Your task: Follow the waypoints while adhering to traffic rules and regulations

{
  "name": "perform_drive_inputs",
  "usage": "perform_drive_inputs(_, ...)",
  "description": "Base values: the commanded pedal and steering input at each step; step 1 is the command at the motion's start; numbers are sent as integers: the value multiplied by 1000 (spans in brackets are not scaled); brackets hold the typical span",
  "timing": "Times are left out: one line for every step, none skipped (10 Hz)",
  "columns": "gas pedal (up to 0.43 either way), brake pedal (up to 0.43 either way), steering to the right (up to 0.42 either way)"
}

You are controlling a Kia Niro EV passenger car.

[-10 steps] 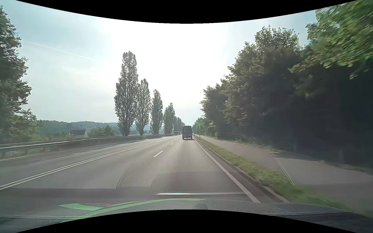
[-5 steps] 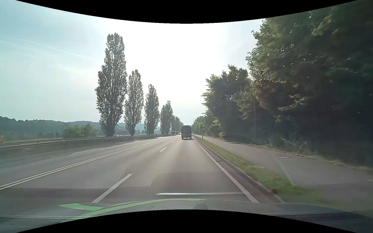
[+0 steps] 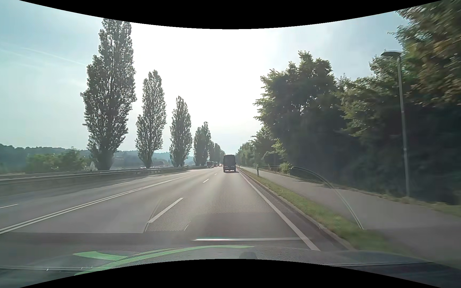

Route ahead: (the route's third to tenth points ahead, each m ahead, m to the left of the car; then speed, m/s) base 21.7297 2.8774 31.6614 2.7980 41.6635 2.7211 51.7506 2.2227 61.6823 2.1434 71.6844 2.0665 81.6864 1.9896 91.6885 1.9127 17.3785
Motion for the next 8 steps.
perform_drive_inputs(79,0,4)
perform_drive_inputs(79,0,3)
perform_drive_inputs(79,0,1)
perform_drive_inputs(79,0,1)
perform_drive_inputs(79,0,0)
perform_drive_inputs(79,0,0)
perform_drive_inputs(79,0,0)
perform_drive_inputs(79,0,0)
